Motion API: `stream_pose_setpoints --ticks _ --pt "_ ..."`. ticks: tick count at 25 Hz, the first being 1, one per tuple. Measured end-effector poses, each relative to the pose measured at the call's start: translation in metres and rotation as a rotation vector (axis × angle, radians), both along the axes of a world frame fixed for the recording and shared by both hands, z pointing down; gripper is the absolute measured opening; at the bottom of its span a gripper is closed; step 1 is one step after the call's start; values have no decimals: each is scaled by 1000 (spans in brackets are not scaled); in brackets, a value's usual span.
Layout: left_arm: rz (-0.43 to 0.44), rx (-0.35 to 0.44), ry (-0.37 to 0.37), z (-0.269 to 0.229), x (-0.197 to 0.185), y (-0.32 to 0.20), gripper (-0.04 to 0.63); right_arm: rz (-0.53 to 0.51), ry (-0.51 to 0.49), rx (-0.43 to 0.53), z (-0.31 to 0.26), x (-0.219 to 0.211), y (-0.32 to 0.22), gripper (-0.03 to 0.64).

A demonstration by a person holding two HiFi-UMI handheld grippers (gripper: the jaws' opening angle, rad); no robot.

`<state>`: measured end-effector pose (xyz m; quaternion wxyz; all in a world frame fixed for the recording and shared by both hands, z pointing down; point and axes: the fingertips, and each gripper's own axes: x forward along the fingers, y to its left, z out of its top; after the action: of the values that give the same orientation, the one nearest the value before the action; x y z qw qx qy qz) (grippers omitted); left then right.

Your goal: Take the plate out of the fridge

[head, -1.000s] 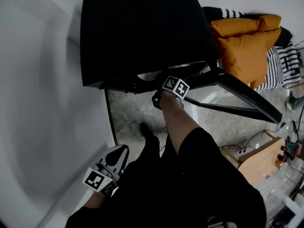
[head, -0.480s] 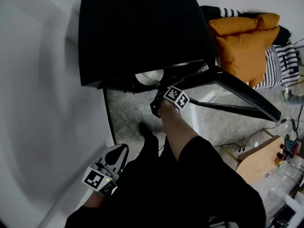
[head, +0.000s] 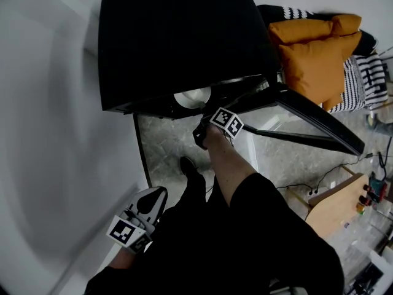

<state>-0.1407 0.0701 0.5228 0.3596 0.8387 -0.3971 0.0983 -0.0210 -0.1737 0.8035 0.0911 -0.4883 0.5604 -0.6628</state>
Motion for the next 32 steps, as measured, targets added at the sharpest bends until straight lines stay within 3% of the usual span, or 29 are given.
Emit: stream_pose_setpoints --ticks 17,24,32 --pt "11 11 6 -4 8 2 6 5 -61 29 -3 1 15 38" --pt "27 21 7 -6 15 5 6 16 -123 139 -25 5 18 15" --pt "51 35 0 -11 21 9 6 3 -174 193 -39 8 28 15"
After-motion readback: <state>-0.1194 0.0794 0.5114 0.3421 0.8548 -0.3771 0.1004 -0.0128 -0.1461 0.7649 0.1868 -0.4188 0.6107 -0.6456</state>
